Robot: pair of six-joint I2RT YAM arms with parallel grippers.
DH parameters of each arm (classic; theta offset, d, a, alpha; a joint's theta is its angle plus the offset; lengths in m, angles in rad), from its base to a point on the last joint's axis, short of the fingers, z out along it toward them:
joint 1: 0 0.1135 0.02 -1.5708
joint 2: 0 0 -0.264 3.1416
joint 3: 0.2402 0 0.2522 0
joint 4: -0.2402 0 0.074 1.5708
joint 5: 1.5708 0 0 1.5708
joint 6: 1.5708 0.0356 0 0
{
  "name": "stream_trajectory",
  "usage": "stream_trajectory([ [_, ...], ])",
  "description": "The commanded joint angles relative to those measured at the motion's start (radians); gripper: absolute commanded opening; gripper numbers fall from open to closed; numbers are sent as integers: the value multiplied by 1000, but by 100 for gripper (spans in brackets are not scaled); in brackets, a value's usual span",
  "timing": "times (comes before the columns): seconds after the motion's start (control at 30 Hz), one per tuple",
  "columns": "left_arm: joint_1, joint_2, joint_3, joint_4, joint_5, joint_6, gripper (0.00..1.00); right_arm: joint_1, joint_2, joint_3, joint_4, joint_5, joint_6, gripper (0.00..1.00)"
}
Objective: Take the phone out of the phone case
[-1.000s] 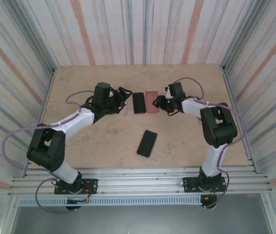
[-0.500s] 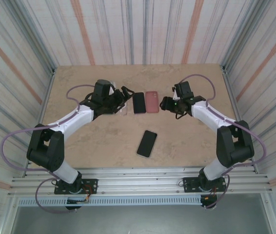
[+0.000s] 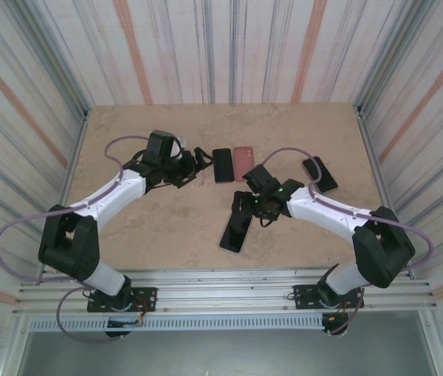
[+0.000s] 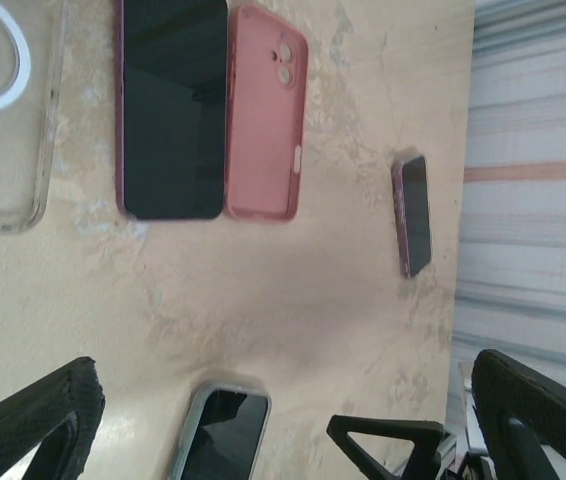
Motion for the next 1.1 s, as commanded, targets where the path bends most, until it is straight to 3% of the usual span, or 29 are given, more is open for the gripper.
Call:
stream_trajectory([
  [0.0, 7, -70, -30, -89, 38, 66, 99, 68, 6, -2, -48, 79, 145, 99],
  [0.43, 8, -201, -140, -158, 55, 117, 99, 200, 121, 62, -145, 176, 505, 100],
  [1.07, 10, -310, -204, -204, -15, 159, 99, 190, 417, 270, -296, 54, 544, 90],
])
